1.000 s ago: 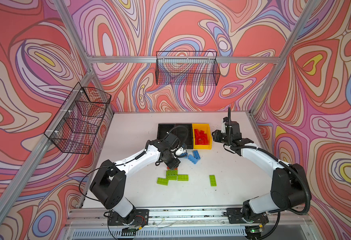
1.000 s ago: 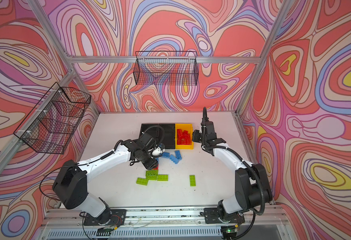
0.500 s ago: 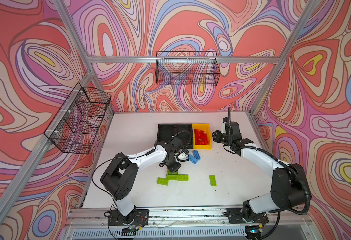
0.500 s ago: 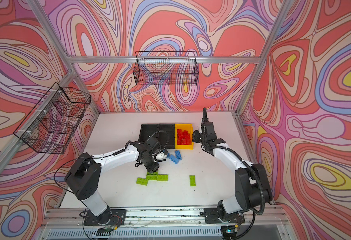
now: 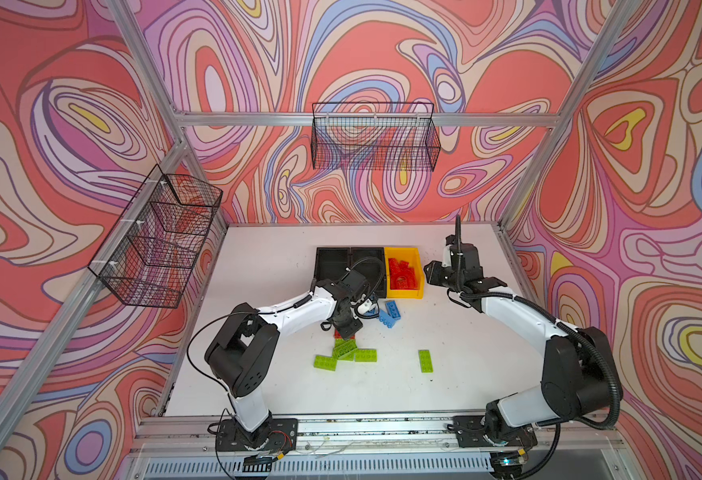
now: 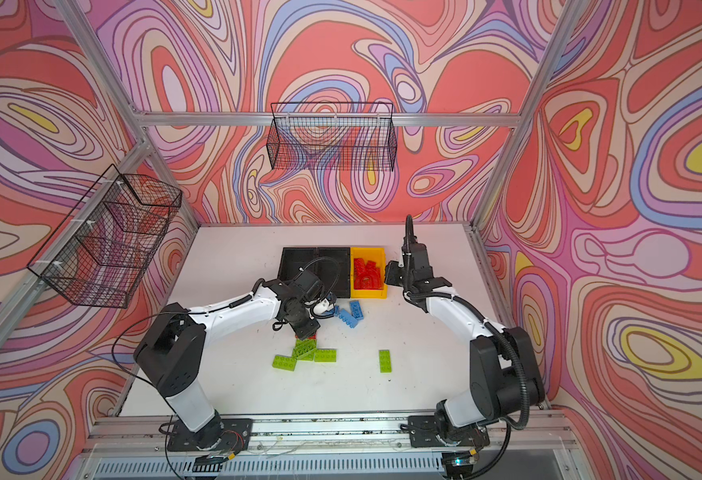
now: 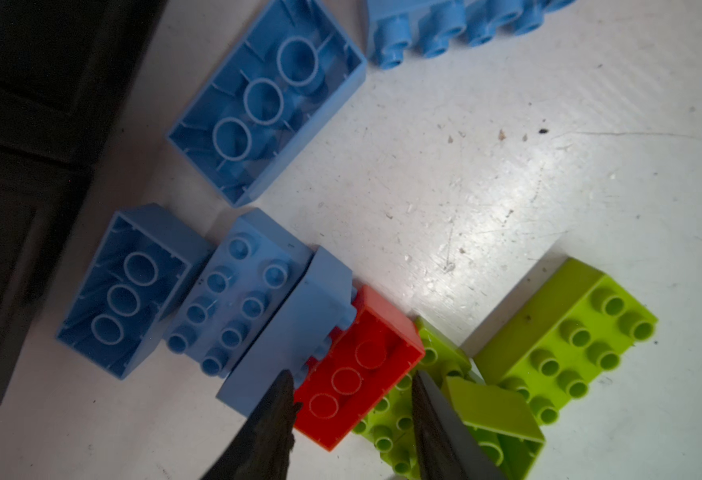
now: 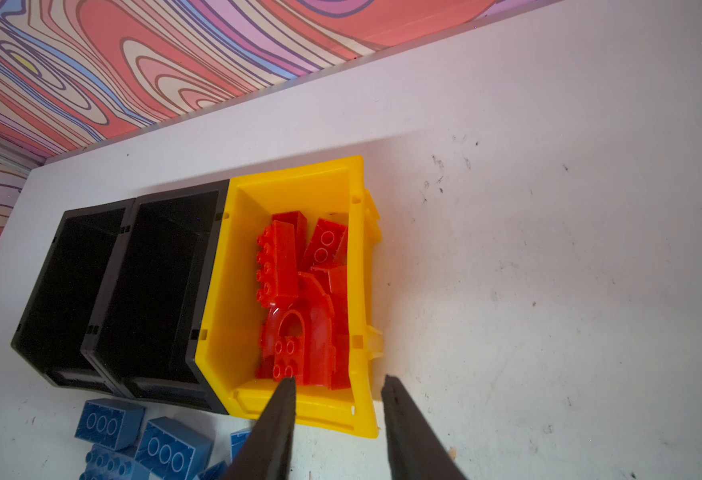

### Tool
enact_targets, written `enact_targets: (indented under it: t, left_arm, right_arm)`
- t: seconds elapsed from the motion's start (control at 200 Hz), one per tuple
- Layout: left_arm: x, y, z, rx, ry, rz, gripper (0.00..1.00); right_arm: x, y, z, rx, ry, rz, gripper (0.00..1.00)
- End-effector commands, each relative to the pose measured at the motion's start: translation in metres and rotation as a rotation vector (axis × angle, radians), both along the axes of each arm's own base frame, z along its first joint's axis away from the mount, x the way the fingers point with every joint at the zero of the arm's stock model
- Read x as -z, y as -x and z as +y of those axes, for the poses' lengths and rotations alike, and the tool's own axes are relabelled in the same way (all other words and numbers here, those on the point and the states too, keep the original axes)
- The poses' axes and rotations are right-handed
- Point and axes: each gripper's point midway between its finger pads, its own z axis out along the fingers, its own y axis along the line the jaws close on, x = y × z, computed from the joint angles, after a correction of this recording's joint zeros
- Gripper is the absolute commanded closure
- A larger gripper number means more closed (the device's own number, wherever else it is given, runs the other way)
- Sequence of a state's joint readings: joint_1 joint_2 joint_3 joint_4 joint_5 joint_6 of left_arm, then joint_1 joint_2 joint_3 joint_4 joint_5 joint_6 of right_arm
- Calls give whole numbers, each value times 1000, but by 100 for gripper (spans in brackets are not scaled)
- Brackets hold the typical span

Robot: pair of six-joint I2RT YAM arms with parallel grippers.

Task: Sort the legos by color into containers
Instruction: 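Move the left gripper back down to the red brick among the blue bricks, then grasp the red 2x4 brick with the left gripper and lift it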

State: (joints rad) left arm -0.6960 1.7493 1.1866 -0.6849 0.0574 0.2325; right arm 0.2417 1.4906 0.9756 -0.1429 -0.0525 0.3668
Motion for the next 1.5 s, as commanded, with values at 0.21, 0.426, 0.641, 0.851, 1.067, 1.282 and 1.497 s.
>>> enact_targets:
  t: [0.21,0.426,0.641,0.851,1.067,1.282,1.497]
  left_arm:
    - [13,11,7,7,-40,37,50]
    - [18,8,6,26,-49,24,46]
    - [25,4,0,38,-50,38,42]
    - [28,4,0,33,-53,43,44]
    - [27,3,3,25,-58,25,57]
    - [6,-1,-1,13,-19,-19,65]
    - [-53,-20,-16,-17,93,-131,66]
  right_arm:
    - [8,-1,-2,3,13,14,62]
    - [8,1,-4,7,17,15,62]
    - [7,1,-5,11,20,15,62]
    - [9,2,-5,14,23,18,62]
    - [9,1,-6,17,22,20,63]
    - [7,1,-7,20,31,25,63]
    - [5,-1,-6,25,25,25,63]
